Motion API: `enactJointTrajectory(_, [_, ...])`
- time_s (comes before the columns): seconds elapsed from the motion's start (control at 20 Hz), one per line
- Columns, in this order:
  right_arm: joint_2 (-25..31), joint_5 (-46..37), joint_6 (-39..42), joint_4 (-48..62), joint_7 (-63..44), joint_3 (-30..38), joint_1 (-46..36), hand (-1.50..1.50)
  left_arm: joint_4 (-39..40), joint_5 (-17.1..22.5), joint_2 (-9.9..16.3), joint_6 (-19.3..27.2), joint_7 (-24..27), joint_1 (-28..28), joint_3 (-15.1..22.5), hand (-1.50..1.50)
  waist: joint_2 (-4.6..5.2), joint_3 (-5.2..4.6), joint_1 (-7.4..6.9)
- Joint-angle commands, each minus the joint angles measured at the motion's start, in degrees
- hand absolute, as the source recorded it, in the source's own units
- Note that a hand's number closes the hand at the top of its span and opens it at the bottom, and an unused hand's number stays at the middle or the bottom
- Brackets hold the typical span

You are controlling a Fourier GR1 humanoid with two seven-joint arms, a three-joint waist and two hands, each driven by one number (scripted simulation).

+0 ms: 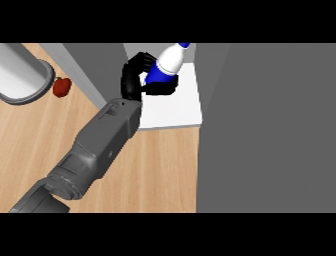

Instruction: Pick up the bottled water, place it into the cabinet and close the cabinet

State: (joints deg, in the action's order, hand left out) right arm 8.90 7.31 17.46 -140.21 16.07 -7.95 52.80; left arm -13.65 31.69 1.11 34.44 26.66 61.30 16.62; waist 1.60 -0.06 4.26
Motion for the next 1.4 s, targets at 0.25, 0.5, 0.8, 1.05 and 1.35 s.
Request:
enactJointTrajectory(0.25, [0.3,4.9,2.1,-2.1,-0.7,0.1,0.5,-1.5,7.4,-3.1,-0.3,6.5,4.2,4.4,0.2,-1.5,0.41,0.01,1.77])
enactJointTrajectory(0.5, [-0.5,4.2,2.4,-2.4,-0.3,-0.5,1.7,-1.5,9.4,-4.2,1.7,5.6,3.8,6.9,0.5,-1.5,0.38,-0.02,2.06])
enactJointTrajectory(0.8, [0.0,2.4,3.2,-3.2,-1.1,-2.1,1.9,-1.5,9.5,-4.2,1.5,1.1,4.8,7.2,0.0,-1.5,0.75,-0.11,2.15])
enactJointTrajectory(1.05, [0.9,4.6,3.7,-3.7,-1.8,-0.2,1.8,-1.5,4.6,-1.1,1.1,-5.6,10.4,7.5,-3.7,-1.5,0.34,-0.12,0.7])
enactJointTrajectory(1.35, [0.3,4.9,4.5,-2.7,-0.8,-0.5,2.8,-1.5,2.2,0.5,-1.0,-12.0,14.2,6.5,-5.9,-1.5,-0.67,-0.01,-0.88])
